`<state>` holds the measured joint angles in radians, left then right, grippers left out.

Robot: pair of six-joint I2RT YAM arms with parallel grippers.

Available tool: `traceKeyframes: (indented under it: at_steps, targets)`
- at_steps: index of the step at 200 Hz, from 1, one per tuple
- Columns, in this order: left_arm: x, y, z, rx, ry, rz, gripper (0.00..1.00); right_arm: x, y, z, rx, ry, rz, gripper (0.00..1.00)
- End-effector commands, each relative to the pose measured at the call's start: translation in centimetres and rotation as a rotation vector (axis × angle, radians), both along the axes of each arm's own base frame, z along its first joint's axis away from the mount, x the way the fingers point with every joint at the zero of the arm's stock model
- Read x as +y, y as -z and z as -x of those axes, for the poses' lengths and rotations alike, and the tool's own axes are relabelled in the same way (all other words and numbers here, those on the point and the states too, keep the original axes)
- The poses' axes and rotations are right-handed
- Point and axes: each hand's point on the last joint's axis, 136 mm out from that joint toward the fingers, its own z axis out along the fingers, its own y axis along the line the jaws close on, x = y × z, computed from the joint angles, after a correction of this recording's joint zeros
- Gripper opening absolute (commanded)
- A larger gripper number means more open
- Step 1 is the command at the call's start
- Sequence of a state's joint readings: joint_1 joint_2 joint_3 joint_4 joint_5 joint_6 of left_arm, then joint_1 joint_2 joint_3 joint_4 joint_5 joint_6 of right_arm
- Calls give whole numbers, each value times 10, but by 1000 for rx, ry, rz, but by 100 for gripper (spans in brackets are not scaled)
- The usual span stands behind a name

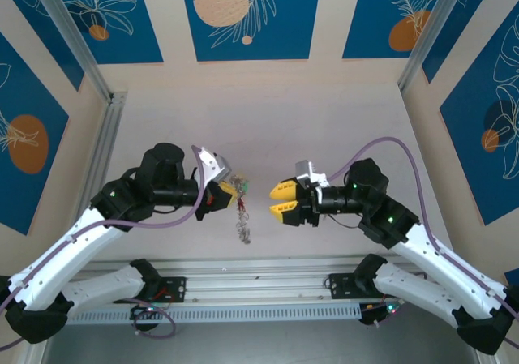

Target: Put the keys on the keyring

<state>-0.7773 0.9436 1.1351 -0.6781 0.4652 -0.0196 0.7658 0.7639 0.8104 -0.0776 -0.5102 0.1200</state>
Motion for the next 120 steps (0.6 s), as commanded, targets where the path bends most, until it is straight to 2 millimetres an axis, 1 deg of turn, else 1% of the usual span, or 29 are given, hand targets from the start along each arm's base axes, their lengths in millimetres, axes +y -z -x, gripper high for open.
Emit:
traceKeyframes:
  at_steps: [1,16,32,53,92,105,120]
  targets:
    - [-6,-32,21,-33,105,104,0,5,-9,3,-20,-40,7,36]
    - [-7,-38,26,-43,135,128,0,11,-13,3,-7,-75,14,30]
    - [-8,-45,32,-54,168,159,0,17,-14,0,4,-94,31,27]
    - [-8,-54,37,-75,193,191,0,21,-11,-2,5,-110,49,27]
    - [-9,-66,41,-90,223,216,0,20,-15,23,-17,-235,38,27]
    - [-10,-69,42,-92,230,222,0,21,-15,27,-18,-255,40,27]
    - [-11,-72,43,-95,240,232,0,23,-14,27,-15,-260,51,27]
